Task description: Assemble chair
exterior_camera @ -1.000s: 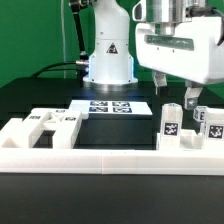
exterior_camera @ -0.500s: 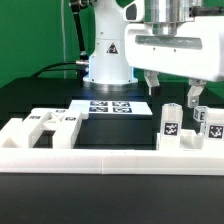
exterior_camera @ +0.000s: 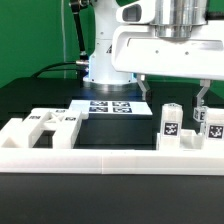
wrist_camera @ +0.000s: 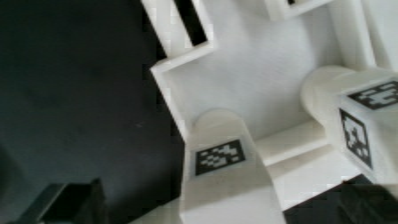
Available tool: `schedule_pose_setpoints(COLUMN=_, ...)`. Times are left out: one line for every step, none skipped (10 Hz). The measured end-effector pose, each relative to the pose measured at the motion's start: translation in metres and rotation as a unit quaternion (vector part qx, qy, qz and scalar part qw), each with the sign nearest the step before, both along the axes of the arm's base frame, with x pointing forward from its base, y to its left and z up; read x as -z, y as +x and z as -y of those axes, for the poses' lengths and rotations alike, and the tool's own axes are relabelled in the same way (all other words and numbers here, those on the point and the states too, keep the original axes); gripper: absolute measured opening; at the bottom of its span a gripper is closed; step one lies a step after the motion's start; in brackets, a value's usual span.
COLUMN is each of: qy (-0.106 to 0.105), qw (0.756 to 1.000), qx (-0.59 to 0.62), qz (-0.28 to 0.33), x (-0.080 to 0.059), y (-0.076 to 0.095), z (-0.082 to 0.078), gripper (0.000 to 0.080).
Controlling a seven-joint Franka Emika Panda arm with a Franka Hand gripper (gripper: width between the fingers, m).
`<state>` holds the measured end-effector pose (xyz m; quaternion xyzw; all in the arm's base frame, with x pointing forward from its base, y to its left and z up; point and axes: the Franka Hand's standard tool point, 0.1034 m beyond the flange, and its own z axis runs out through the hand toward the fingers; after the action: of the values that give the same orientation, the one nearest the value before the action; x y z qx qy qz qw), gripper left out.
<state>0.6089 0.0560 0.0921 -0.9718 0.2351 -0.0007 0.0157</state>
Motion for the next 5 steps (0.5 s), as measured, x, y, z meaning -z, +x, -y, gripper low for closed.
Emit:
schedule_pose_setpoints(qy=-0.001, qw=0.999, qx=-0.044, qz=0.001, x=0.0, y=0.0, z=0.0006, gripper=0.0649)
schedule_pose_setpoints(qy=-0.001, qw=0.997, qx=-0.079, qz=0.002, x=0.0001, y=0.0, z=0.0012, gripper=0.0649)
schedule_pose_setpoints(qy=-0.003, qw=0.993, qx=-0.117, qz=0.003, x=0.0004, y=0.0, z=0.0018, gripper=0.0649)
schedule_pose_setpoints(qy=-0.007, qw=0.983, qx=-0.181, qz=0.004, x=0.0011, y=0.0001, z=0.0028, gripper=0.0649)
schedule_pose_setpoints(qy=-0.008, qw=0.974, qx=-0.224, qz=0.007, x=0.0018, y=0.0004, z=0.0018, gripper=0.0649)
